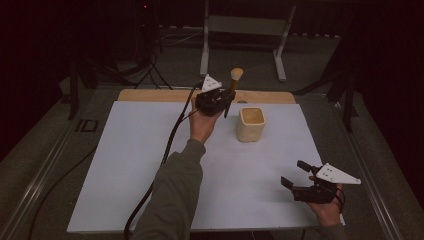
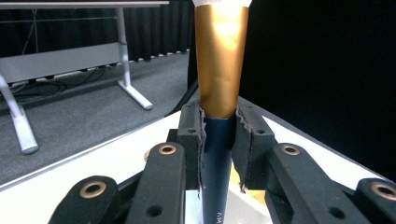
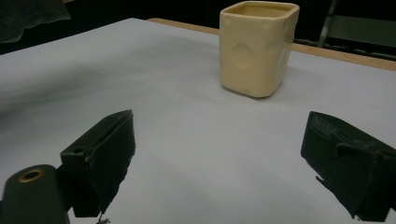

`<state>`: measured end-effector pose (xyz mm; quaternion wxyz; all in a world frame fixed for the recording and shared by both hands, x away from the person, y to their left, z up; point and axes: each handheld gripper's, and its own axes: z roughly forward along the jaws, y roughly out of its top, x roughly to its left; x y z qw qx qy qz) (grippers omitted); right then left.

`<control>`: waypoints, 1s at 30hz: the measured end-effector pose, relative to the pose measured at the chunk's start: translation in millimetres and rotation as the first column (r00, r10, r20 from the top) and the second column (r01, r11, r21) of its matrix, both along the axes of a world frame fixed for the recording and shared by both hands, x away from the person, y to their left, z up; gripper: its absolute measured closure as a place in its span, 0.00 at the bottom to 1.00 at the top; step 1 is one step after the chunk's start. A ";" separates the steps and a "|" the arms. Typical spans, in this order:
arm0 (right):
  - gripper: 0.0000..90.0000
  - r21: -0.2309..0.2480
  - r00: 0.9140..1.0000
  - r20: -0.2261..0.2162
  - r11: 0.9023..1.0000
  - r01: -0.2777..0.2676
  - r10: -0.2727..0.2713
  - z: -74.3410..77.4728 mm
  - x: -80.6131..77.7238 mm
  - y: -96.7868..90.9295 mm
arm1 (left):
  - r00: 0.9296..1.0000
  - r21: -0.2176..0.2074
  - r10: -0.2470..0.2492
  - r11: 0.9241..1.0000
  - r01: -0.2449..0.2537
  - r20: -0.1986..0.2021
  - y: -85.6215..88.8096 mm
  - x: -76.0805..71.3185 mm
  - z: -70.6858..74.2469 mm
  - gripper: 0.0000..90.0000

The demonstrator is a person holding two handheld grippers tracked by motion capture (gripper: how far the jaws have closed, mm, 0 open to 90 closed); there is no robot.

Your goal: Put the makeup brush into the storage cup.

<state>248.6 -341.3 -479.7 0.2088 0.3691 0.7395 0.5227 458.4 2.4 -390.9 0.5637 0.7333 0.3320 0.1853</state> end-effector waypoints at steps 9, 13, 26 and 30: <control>0.11 0.002 1.000 0.000 1.000 -0.001 0.001 -0.1 0.2 0.2 | 1.000 -0.016 -0.015 1.000 0.015 0.008 -12.7 -0.3 2.0 0.83; 0.11 0.003 1.000 -0.001 1.000 -0.001 0.001 0.0 0.0 0.0 | 1.000 -0.029 -0.025 0.999 0.026 0.010 -18.6 -0.1 2.4 0.83; 0.11 0.010 1.000 0.000 1.000 0.002 -0.002 0.2 -0.1 -1.8 | 0.999 -0.032 -0.050 0.998 0.051 0.006 -38.6 2.7 1.2 0.83; 0.11 0.012 1.000 0.001 1.000 0.003 -0.003 0.4 -0.4 -2.1 | 0.998 -0.035 -0.061 0.998 0.061 0.006 -49.4 2.0 -1.1 0.83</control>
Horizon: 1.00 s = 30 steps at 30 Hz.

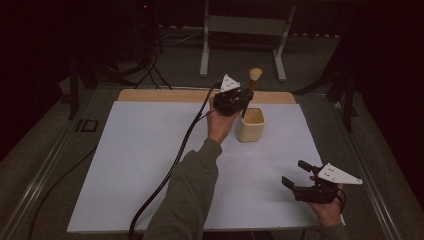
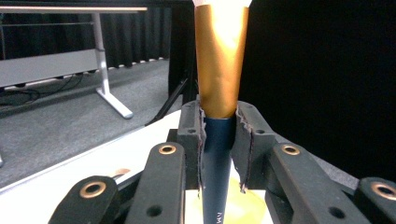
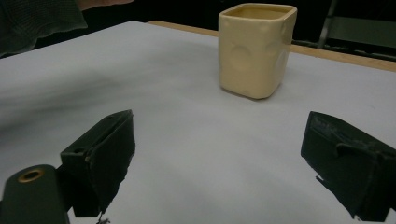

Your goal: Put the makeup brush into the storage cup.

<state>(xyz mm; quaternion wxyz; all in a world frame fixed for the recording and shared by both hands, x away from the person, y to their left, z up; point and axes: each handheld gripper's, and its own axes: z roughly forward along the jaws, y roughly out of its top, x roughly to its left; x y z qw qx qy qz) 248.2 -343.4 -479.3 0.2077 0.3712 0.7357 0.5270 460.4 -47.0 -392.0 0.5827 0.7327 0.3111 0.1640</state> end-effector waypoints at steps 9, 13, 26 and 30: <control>0.11 0.004 1.000 0.001 1.000 0.001 -0.001 0.4 -0.1 -0.1 | 1.000 -0.005 -0.011 1.000 0.011 -0.005 -7.6 0.0 -3.1 0.83; 0.11 0.004 1.000 0.001 1.000 0.000 0.000 0.5 -0.1 -0.2 | 1.000 -0.006 -0.008 1.000 0.008 -0.003 -7.3 0.7 -2.3 0.83; 0.11 0.004 1.000 0.002 1.000 0.002 -0.002 0.6 -0.1 -0.3 | 1.000 0.001 -0.009 1.000 0.009 -0.018 -10.6 2.1 -8.7 0.83; 0.11 0.004 1.000 0.002 1.000 0.001 -0.001 0.6 -0.1 -0.5 | 1.000 0.007 -0.011 1.000 0.011 -0.025 -11.8 2.3 -11.8 0.83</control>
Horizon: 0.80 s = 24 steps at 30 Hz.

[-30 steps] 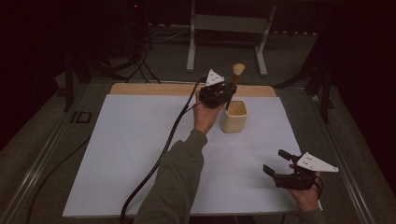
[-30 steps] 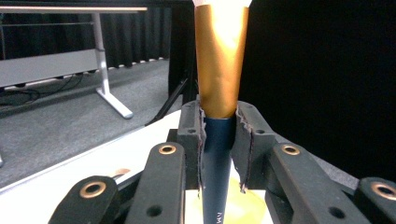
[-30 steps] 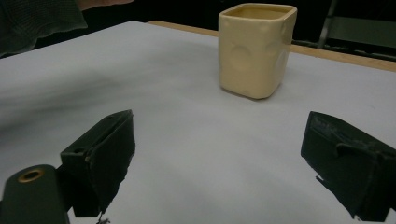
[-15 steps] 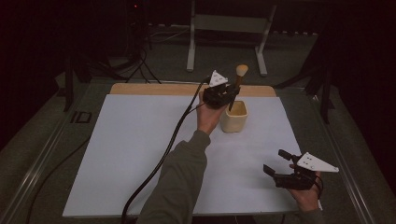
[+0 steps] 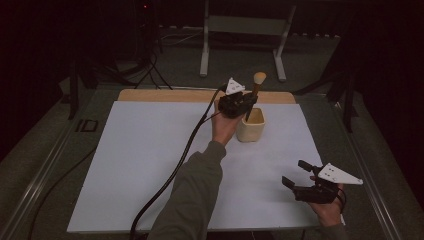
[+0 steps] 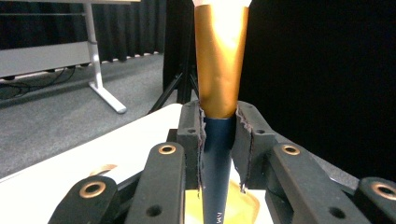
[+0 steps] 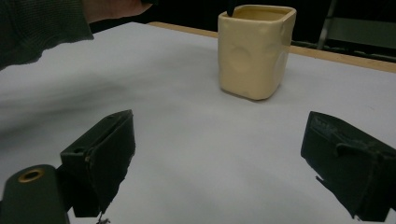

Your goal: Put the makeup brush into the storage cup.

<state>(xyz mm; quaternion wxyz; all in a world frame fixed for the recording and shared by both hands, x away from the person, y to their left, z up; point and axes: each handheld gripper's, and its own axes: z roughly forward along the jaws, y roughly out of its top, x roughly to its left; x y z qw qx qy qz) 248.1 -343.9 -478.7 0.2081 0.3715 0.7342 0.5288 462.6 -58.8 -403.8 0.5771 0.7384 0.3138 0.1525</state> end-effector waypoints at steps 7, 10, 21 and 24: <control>0.11 -0.001 1.000 0.001 1.000 0.000 0.000 0.2 -0.1 0.0 | 1.000 0.014 -0.006 1.000 0.006 -0.017 -3.8 0.2 -8.6 0.83; 0.11 -0.001 1.000 0.002 1.000 0.001 -0.001 0.2 0.0 -0.4 | 1.000 0.020 -0.008 1.000 0.009 -0.026 -5.5 0.3 -12.5 0.83; 0.11 -0.003 1.000 0.002 1.000 -0.001 0.001 0.3 0.0 -0.1 | 0.999 0.033 -0.012 0.999 0.014 -0.043 -7.6 -1.0 -20.8 0.83; 0.11 -0.003 1.000 0.002 1.000 0.000 0.000 0.3 0.1 -0.1 | 0.999 0.028 -0.009 1.000 0.011 -0.053 -6.5 -0.6 -22.2 0.83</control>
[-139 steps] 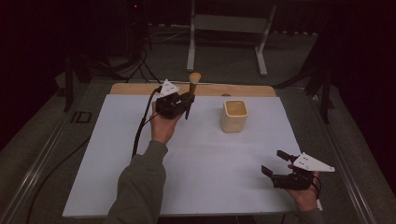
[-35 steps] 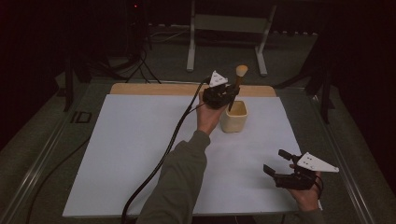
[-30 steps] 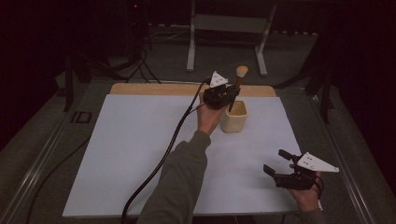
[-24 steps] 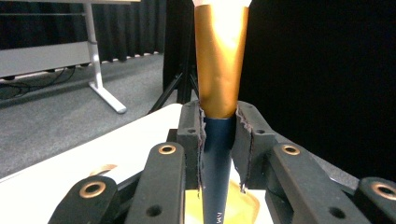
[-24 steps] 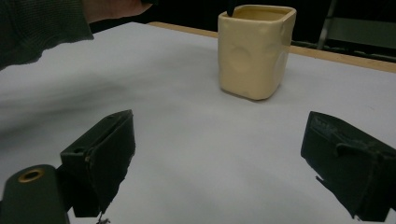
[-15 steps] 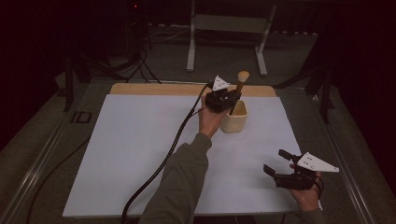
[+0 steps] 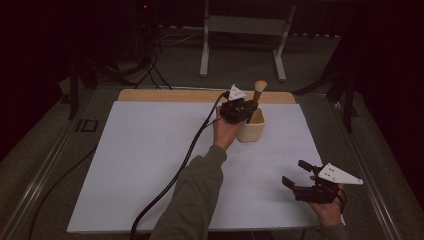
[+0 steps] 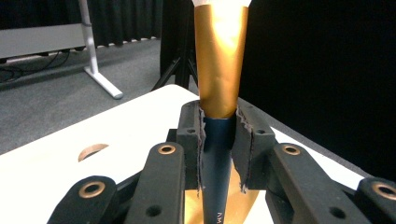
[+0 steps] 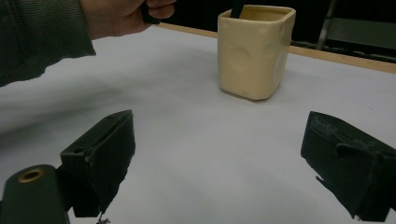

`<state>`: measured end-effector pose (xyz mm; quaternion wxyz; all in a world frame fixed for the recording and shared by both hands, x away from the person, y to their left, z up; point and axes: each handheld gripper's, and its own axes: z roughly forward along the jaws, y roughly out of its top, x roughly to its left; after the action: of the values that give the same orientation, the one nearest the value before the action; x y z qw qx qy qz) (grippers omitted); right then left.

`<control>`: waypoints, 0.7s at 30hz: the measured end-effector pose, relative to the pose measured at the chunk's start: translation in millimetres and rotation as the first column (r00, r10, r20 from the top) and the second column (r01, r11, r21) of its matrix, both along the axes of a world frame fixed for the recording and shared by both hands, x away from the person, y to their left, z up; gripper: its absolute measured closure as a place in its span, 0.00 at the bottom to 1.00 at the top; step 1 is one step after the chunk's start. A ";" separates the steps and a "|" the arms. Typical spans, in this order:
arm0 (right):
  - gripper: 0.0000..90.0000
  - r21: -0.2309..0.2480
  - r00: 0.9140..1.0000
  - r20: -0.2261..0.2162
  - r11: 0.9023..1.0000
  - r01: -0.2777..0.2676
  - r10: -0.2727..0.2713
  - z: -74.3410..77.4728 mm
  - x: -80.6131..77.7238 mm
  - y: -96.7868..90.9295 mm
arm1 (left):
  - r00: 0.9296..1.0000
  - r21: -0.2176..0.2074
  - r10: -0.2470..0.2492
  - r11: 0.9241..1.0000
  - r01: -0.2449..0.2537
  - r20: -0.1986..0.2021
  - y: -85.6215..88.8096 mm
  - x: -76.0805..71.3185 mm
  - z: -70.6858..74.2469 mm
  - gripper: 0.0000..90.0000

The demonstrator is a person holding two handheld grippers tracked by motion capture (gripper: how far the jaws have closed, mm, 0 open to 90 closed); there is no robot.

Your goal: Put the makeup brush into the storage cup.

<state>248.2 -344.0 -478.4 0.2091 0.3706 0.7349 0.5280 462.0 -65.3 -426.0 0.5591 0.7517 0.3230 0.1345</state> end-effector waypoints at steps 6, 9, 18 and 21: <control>0.11 0.000 1.000 0.003 1.000 0.002 -0.002 0.7 -0.3 0.4 | 0.998 -0.025 0.044 0.999 -0.046 -0.049 0.0 1.7 -1.3 0.21; 0.11 0.001 1.000 0.003 1.000 0.003 -0.003 0.6 -0.1 0.3 | 0.997 -0.008 0.055 0.998 -0.056 -0.054 0.5 2.2 -1.2 0.02; 0.11 0.000 1.000 0.002 1.000 0.001 -0.001 0.2 0.2 0.6 | 0.997 0.001 0.059 0.998 -0.059 -0.044 3.8 0.9 1.3 0.01; 0.11 0.001 1.000 0.001 1.000 0.002 -0.002 0.3 0.2 0.3 | 0.997 0.005 0.062 0.998 -0.062 -0.038 5.6 0.2 2.5 0.01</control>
<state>248.4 -343.6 -478.1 0.2099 0.3710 0.7342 0.5285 462.2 -59.8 -423.5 0.5469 0.7448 0.3564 0.1379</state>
